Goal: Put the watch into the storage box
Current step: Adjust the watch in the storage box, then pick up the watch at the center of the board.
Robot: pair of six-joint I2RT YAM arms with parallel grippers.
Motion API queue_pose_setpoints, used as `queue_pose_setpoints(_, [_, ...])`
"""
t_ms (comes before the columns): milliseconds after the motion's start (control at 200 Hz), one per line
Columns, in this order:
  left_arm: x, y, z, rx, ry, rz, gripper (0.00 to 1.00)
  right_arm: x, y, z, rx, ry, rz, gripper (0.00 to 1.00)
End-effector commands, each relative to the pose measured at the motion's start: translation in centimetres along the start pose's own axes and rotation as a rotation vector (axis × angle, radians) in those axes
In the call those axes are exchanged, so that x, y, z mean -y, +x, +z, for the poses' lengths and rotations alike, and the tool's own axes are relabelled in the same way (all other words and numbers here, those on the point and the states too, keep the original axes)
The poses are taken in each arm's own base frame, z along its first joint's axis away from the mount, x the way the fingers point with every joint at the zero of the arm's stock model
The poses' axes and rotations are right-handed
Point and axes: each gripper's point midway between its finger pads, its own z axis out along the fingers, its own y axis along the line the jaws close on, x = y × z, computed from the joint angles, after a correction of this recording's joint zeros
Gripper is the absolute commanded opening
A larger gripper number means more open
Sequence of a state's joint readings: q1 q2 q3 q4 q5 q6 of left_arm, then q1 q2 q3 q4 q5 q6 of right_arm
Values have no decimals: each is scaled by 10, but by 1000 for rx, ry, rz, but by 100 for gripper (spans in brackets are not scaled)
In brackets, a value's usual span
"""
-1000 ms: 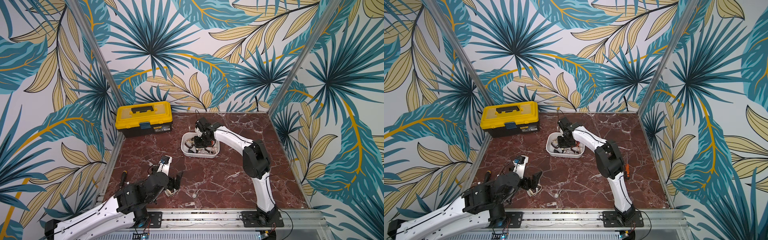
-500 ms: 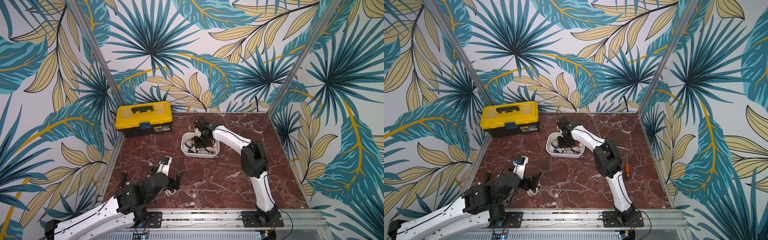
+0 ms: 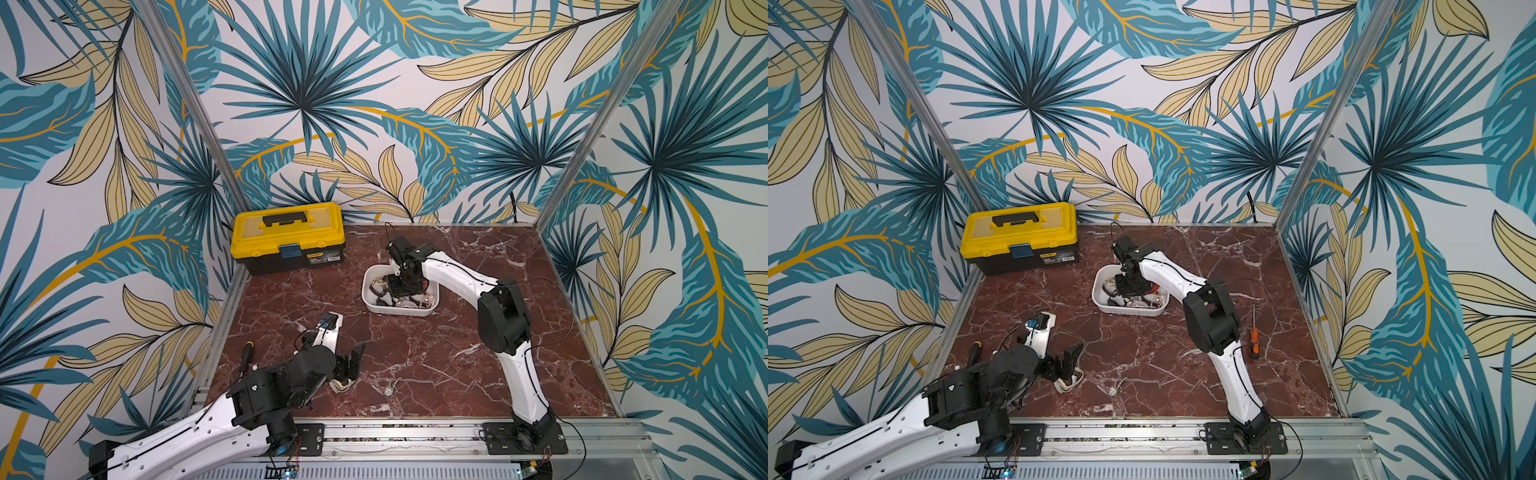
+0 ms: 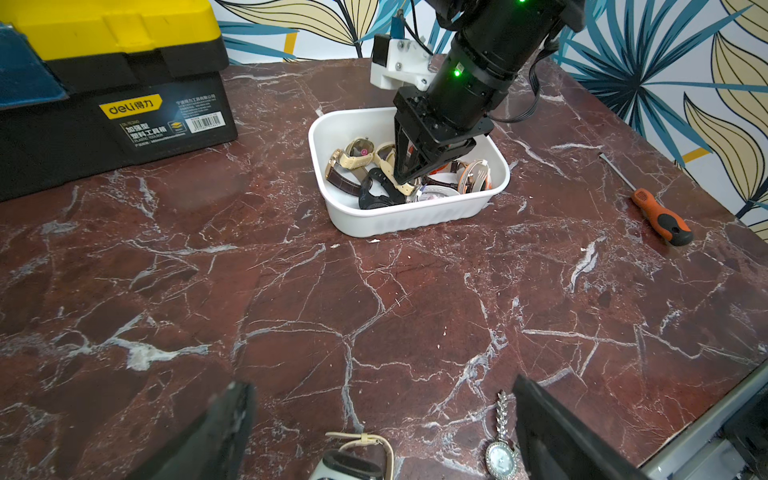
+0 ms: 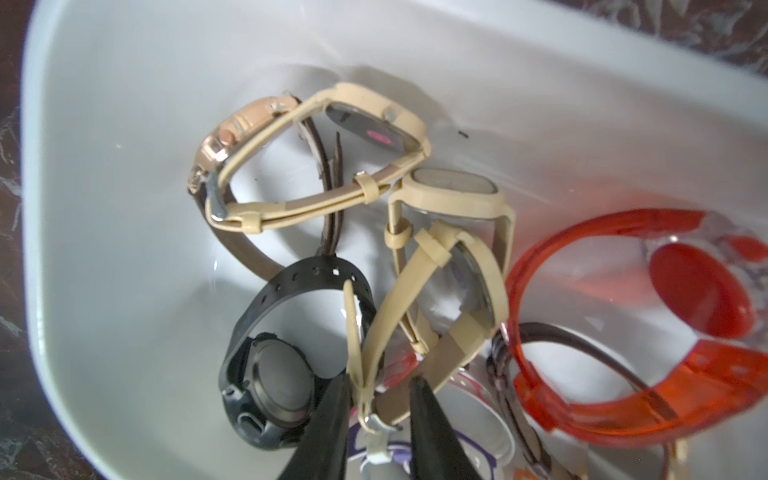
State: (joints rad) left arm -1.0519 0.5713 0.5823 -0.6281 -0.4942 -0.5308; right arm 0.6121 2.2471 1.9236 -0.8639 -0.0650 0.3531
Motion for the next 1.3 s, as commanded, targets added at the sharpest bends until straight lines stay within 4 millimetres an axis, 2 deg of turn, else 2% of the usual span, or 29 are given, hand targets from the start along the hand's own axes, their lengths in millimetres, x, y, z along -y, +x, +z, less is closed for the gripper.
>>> queue_pose_setpoints(0, [-7,9,3,-11,-22,18,100,-10,-7,-25,59,-52,-4,33])
queue_pose_setpoints(130, [-7,8,3,-6,-25,11,100,-19,-10,-41,93,-106,0,38])
queue_pose_setpoints(240, [-7,7,3,-12,-26,0,100,-24,-10,-59,128,-138,-2,46])
queue_pose_setpoints(300, [-7,9,4,-25,-29,-5,100,-25,-8,-72,155,-154,-5,59])
queue_pose_setpoints(386, [-10,11,6,-55,-48,-28,100,-28,-2,-93,203,-192,-17,83])
queue_pose_setpoints(471, [-15,12,8,-96,-64,-67,100,-27,10,-113,244,-223,-29,92])
queue_pose_setpoints(606, [-17,23,11,-218,-61,-161,100,-20,42,-143,303,-262,-45,97])
queue_pose_setpoints(716, [-11,46,14,-366,-51,-236,100,-14,80,-156,310,-294,-57,100])
queue_pose_setpoints(851, [-2,85,13,-591,-68,-337,100,-10,123,-172,329,-297,-80,100])
queue_pose_setpoints(992, [6,98,9,-697,-75,-386,100,-12,157,-185,354,-320,-111,100])
queue_pose_setpoints(1117, [12,98,9,-718,-61,-411,99,-3,176,-184,343,-304,-92,100])
queue_pose_setpoints(1292, [18,102,16,-742,-57,-442,88,-1,187,-185,348,-319,-95,100])
